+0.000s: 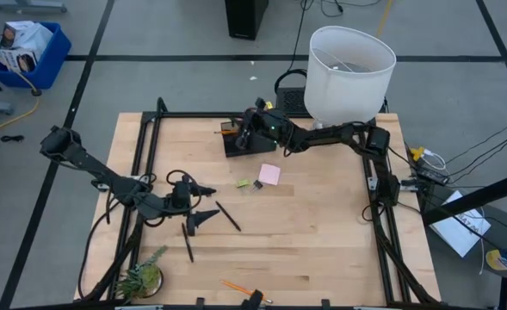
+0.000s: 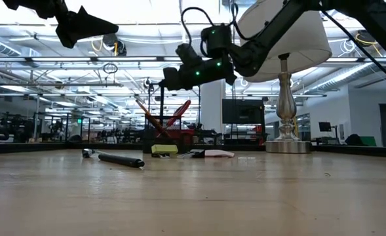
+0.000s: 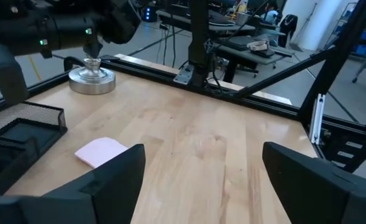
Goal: Pick and place office supplies into organizer
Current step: Put the black pen into the black desk organizer, then put the yellow pencil into the black desk organizer
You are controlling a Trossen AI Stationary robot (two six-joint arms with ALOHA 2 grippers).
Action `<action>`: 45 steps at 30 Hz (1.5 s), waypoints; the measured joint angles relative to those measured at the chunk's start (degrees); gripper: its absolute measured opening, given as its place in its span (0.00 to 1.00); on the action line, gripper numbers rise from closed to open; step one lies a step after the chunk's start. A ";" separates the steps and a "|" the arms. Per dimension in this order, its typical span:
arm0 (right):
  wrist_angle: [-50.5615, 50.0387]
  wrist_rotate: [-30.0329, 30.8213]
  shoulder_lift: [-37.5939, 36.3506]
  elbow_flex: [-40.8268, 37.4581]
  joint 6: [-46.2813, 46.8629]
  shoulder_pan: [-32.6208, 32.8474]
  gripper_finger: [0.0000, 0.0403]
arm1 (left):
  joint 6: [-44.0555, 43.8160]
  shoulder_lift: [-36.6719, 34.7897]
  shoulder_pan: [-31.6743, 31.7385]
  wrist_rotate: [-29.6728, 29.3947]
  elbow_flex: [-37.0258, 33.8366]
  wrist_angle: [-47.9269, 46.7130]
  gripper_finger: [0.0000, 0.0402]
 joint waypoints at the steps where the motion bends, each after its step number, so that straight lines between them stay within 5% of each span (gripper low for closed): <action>1: -1.62 -0.08 0.00 0.51 0.71 -0.16 0.06 | 0.00 0.00 0.00 0.00 0.00 0.02 0.82; 9: -18.18 -1.47 0.02 4.90 12.56 -2.90 0.18 | 0.03 0.00 0.07 -0.02 0.00 0.56 0.84; 18: -16.28 -4.61 0.09 4.88 9.90 -2.30 0.32 | 0.02 0.00 0.07 -0.02 0.00 0.71 0.82; 27: -19.30 -6.04 -7.91 3.87 4.53 5.49 0.34 | -1.61 0.00 0.01 1.00 0.00 -2.18 0.83; 36: -25.90 -4.95 -19.35 -9.24 4.86 15.71 0.33 | -8.40 0.00 0.02 1.50 -0.01 -8.00 0.82; 45: -13.68 5.23 -31.55 -30.30 7.36 26.56 0.33 | -12.72 0.04 0.13 1.99 -0.02 -8.69 0.81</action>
